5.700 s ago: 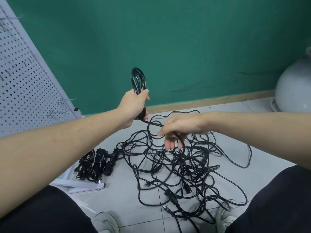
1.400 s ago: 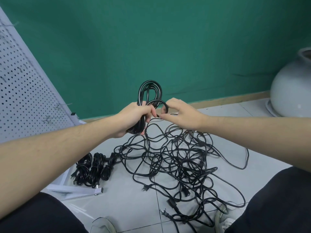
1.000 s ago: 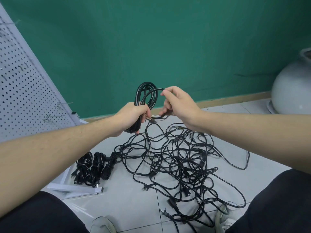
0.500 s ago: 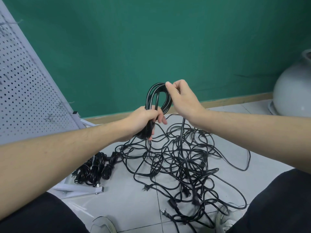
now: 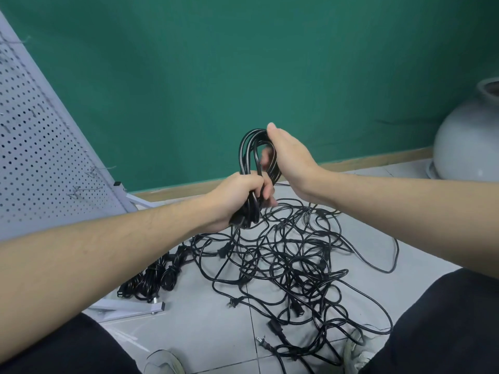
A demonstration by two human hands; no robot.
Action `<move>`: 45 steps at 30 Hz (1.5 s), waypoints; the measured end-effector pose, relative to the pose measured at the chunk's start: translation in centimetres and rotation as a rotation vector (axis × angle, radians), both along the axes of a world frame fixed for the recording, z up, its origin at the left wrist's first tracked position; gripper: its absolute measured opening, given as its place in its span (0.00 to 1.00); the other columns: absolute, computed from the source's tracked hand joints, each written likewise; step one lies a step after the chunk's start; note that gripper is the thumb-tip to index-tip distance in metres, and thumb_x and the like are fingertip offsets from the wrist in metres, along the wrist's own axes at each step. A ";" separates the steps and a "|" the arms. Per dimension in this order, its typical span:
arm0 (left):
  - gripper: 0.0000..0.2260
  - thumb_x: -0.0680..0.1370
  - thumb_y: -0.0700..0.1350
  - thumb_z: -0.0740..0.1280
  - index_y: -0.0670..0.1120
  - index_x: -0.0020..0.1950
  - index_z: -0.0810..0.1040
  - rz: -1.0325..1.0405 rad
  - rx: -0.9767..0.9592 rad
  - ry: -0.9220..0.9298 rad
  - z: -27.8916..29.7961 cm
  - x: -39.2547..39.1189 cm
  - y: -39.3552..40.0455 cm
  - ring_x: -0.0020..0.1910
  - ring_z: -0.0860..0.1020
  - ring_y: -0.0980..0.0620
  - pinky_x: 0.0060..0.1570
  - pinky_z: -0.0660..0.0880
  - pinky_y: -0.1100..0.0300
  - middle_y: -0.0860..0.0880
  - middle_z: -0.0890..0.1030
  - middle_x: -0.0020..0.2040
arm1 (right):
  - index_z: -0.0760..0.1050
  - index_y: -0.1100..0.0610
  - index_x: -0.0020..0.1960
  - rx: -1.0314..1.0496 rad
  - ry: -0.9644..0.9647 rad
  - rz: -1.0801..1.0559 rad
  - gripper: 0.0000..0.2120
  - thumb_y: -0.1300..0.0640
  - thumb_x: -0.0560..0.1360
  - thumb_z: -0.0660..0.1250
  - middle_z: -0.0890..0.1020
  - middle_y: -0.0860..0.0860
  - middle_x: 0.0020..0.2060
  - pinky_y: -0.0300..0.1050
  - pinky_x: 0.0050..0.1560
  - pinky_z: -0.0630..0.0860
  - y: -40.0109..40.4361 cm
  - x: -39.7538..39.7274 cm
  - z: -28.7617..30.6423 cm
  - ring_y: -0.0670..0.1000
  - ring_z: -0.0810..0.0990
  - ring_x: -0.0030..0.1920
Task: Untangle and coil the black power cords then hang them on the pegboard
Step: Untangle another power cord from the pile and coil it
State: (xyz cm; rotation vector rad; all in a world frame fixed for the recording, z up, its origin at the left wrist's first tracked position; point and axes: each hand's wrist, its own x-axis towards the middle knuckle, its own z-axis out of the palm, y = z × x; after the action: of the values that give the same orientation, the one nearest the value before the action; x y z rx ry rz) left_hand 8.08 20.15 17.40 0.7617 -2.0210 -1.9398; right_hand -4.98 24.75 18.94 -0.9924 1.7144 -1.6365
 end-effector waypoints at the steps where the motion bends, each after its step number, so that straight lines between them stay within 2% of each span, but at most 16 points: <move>1: 0.06 0.61 0.39 0.59 0.47 0.28 0.74 0.004 0.026 0.025 -0.1 0.1 0.0 0.42 0.79 0.42 0.66 0.72 0.33 0.46 0.79 0.32 | 0.76 0.53 0.48 0.012 -0.119 0.034 0.21 0.40 0.85 0.52 0.82 0.48 0.32 0.46 0.49 0.75 0.0 0.1 0.1 0.47 0.80 0.38; 3: 0.05 0.62 0.39 0.59 0.46 0.29 0.73 0.010 0.053 0.056 0.1 0.4 0.1 0.32 0.79 0.44 0.63 0.74 0.30 0.43 0.74 0.32 | 0.77 0.56 0.54 0.014 -0.327 0.137 0.26 0.39 0.85 0.48 0.86 0.54 0.38 0.52 0.54 0.75 0.2 0.0 -0.1 0.56 0.82 0.45; 6: 0.06 0.63 0.37 0.58 0.45 0.29 0.72 0.043 0.055 0.135 1.0 0.6 0.4 0.26 0.72 0.48 0.43 0.80 0.48 0.45 0.70 0.32 | 0.74 0.58 0.62 0.057 -0.435 0.274 0.27 0.43 0.84 0.42 0.85 0.61 0.45 0.55 0.57 0.74 1.0 -0.9 -1.0 0.59 0.79 0.48; 8: 0.08 0.65 0.36 0.57 0.45 0.29 0.71 0.101 0.084 0.190 1.6 0.6 -0.1 0.26 0.71 0.49 0.40 0.77 0.53 0.47 0.71 0.32 | 0.74 0.58 0.60 0.101 -0.411 0.393 0.26 0.47 0.82 0.41 0.84 0.61 0.45 0.59 0.69 0.69 1.5 -1.5 -1.4 0.59 0.79 0.48; 11: 0.06 0.66 0.38 0.57 0.46 0.32 0.70 0.152 0.145 0.231 2.4 0.7 -1.1 0.26 0.72 0.50 0.39 0.69 0.55 0.46 0.73 0.39 | 0.77 0.54 0.57 0.261 -0.008 0.551 0.14 0.52 0.79 0.56 0.85 0.51 0.50 0.51 0.73 0.66 2.2 -1.3 -1.7 0.51 0.81 0.56; 14: 0.10 0.72 0.36 0.55 0.46 0.33 0.69 0.207 0.125 0.226 2.6 0.9 -1.4 0.27 0.72 0.50 0.39 0.66 0.56 0.47 0.80 0.44 | 0.78 0.51 0.62 0.399 0.386 0.731 0.19 0.54 0.72 0.63 0.82 0.44 0.60 0.43 0.71 0.67 2.5 -0.5 -2.5 0.45 0.76 0.66; 17: 0.12 0.75 0.36 0.54 0.47 0.34 0.69 0.225 0.068 0.193 2.9 1.0 -1.4 0.27 0.72 0.50 0.34 0.66 0.61 0.48 0.84 0.48 | 0.79 0.57 0.51 0.395 0.478 0.721 0.07 0.56 0.82 0.65 0.84 0.52 0.50 0.46 0.65 0.72 2.4 0.3 -2.8 0.49 0.81 0.53; 20: 0.11 0.73 0.42 0.59 0.50 0.32 0.74 0.293 -0.101 0.077 3.2 0.9 -2.2 0.31 0.73 0.48 0.25 0.65 0.66 0.47 0.82 0.45 | 0.73 0.55 0.45 0.322 0.595 0.643 0.11 0.53 0.84 0.61 0.76 0.52 0.39 0.45 0.47 0.74 2.2 0.6 -2.7 0.46 0.73 0.38; 22: 0.04 0.71 0.45 0.63 0.48 0.38 0.77 0.312 -0.155 -0.021 3.5 1.0 -2.6 0.30 0.72 0.47 0.25 0.64 0.66 0.44 0.76 0.38 | 0.73 0.55 0.49 0.308 0.809 0.605 0.11 0.50 0.84 0.60 0.76 0.50 0.40 0.45 0.47 0.71 2.1 0.4 -2.4 0.47 0.72 0.40; 25: 0.06 0.78 0.41 0.61 0.46 0.42 0.72 0.262 -0.233 -0.146 2.8 1.2 -3.5 0.25 0.68 0.49 0.23 0.61 0.66 0.46 0.71 0.30 | 0.72 0.51 0.51 0.365 1.068 0.606 0.07 0.47 0.83 0.62 0.73 0.42 0.35 0.46 0.41 0.66 2.1 -0.2 -2.1 0.51 0.73 0.41; 28: 0.07 0.80 0.39 0.60 0.48 0.43 0.68 0.201 -0.322 -0.259 2.1 1.8 -3.9 0.27 0.72 0.48 0.27 0.70 0.59 0.43 0.71 0.37 | 0.76 0.47 0.59 0.360 1.232 0.598 0.09 0.47 0.82 0.62 0.77 0.40 0.38 0.43 0.43 0.66 2.4 -1.0 -1.8 0.49 0.75 0.44; 30: 0.07 0.80 0.38 0.61 0.48 0.47 0.66 0.194 -0.273 -0.293 1.7 2.1 -4.1 0.30 0.73 0.48 0.33 0.78 0.53 0.41 0.71 0.41 | 0.77 0.44 0.58 0.356 1.242 0.587 0.11 0.41 0.81 0.62 0.81 0.41 0.44 0.43 0.45 0.69 2.7 -1.7 -1.6 0.48 0.78 0.47; 34: 0.17 0.79 0.37 0.65 0.51 0.63 0.63 0.139 -0.195 -0.363 1.7 2.4 -4.2 0.37 0.79 0.44 0.30 0.80 0.53 0.40 0.76 0.46 | 0.79 0.43 0.52 0.362 1.303 0.462 0.21 0.29 0.73 0.61 0.76 0.40 0.34 0.43 0.41 0.67 2.9 -2.6 -1.2 0.47 0.75 0.41; 39: 0.20 0.80 0.39 0.60 0.55 0.70 0.65 -0.046 -0.288 -0.550 1.4 3.3 -4.1 0.25 0.74 0.50 0.21 0.68 0.62 0.41 0.76 0.46 | 0.77 0.40 0.63 0.335 1.191 0.599 0.13 0.41 0.81 0.61 0.76 0.33 0.46 0.37 0.48 0.68 3.2 -3.6 -0.7 0.38 0.71 0.46; 43: 0.08 0.85 0.51 0.57 0.53 0.61 0.74 -0.056 -0.322 -0.534 1.5 3.4 -3.4 0.27 0.70 0.52 0.23 0.71 0.61 0.48 0.76 0.43 | 0.71 0.42 0.71 0.363 1.229 0.727 0.16 0.45 0.84 0.57 0.76 0.35 0.61 0.24 0.48 0.62 3.2 -3.9 -0.6 0.26 0.70 0.47; 45: 0.20 0.83 0.66 0.53 0.52 0.48 0.74 -0.047 -0.357 -0.570 1.6 3.4 -3.3 0.25 0.72 0.51 0.22 0.65 0.64 0.52 0.76 0.32 | 0.72 0.47 0.69 0.346 1.177 0.721 0.15 0.47 0.84 0.60 0.76 0.34 0.53 0.26 0.45 0.64 3.2 -3.9 -0.3 0.31 0.73 0.45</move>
State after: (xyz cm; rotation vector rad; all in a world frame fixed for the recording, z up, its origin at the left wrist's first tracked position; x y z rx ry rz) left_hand 11.48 16.88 18.96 1.2811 -2.6229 -1.4131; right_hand -8.90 27.91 18.61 -2.2607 1.7787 -0.1966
